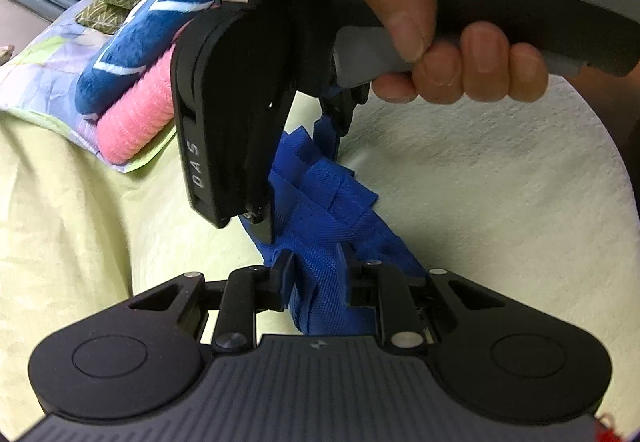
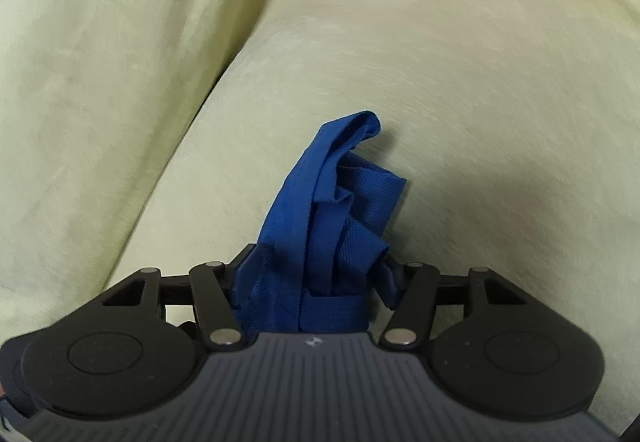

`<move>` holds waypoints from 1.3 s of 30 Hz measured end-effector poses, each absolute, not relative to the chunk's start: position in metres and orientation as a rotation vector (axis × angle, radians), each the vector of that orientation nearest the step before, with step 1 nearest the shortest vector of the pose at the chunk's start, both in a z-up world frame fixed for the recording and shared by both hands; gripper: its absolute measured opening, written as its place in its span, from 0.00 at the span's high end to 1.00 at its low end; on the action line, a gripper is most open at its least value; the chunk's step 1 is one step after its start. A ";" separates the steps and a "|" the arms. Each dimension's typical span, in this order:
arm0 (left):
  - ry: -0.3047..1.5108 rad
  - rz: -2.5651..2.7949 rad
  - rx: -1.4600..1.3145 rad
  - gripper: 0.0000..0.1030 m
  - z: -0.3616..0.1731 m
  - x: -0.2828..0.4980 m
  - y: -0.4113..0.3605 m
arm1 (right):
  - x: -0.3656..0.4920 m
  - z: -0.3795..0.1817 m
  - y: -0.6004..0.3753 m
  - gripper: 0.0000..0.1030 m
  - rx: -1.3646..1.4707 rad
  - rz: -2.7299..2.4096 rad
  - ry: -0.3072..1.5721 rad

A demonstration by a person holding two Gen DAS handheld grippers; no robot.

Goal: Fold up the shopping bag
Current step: 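Carry the bag with the right gripper toward the cardboard box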

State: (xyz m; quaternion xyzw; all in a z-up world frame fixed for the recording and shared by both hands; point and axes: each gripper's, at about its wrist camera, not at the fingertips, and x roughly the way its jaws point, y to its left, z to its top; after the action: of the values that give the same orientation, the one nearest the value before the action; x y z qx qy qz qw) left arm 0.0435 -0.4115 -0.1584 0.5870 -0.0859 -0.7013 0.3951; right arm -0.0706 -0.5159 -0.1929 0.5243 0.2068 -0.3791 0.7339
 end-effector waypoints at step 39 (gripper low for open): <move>-0.214 -2.187 1.230 0.77 -0.155 -0.207 -0.433 | -0.364 -0.197 -0.486 0.76 1.197 -1.067 0.105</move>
State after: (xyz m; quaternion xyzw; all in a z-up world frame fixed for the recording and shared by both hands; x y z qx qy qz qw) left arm -0.2069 -0.4327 -0.1552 0.4650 -0.0808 -0.8267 0.3064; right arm -0.3636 -0.4860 -0.1966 0.5360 0.0471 -0.4780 0.6943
